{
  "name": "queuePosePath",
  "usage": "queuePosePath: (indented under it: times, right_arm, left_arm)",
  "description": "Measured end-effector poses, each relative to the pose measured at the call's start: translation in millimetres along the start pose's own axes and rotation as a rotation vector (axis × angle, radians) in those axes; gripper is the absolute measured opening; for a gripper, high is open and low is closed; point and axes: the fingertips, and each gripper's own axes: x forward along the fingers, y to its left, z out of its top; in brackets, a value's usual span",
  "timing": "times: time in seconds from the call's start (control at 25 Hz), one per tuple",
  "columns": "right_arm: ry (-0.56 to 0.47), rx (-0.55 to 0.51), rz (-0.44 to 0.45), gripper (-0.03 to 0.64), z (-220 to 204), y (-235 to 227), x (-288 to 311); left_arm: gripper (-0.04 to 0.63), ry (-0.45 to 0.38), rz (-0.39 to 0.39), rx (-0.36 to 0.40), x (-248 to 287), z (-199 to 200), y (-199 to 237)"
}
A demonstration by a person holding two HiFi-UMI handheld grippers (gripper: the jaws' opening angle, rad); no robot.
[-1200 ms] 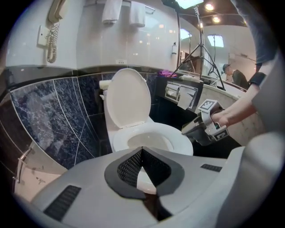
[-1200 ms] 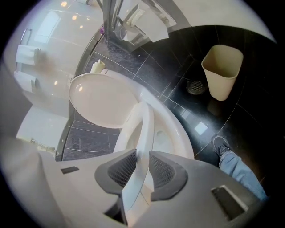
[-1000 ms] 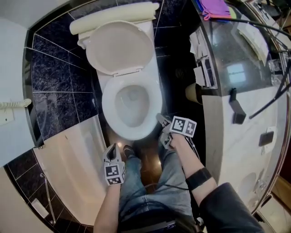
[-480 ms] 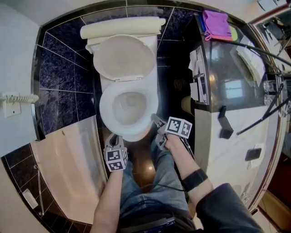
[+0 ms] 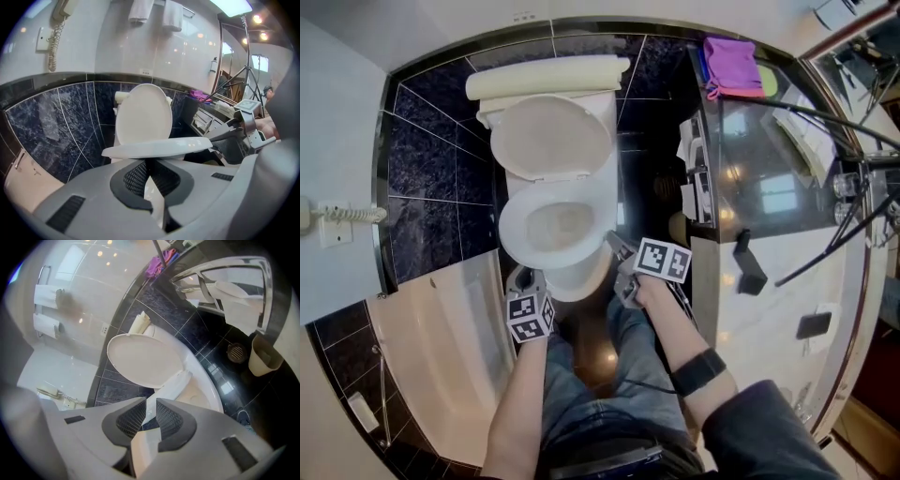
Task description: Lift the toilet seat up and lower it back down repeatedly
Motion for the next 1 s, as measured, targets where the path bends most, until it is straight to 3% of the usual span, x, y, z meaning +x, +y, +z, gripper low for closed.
queuePosePath:
  times: [0.24,0.6,1.0]
  right_arm:
    - [-0.057,-0.197,-0.029,0.017,38,28,-30]
    - [-0.099,-0.514,-0.084,0.017,59,49,-55]
    - [-0.082,-0.644,-0.094,0.017,75,55,-60]
  left_arm:
    - [0.000,-0.051,0.013,0.034,15,47,1]
    - [0.000,-0.152,0.019,0.107,52,128,8]
    - [0.000,-0.215,0.046,0.189,104,196,19]
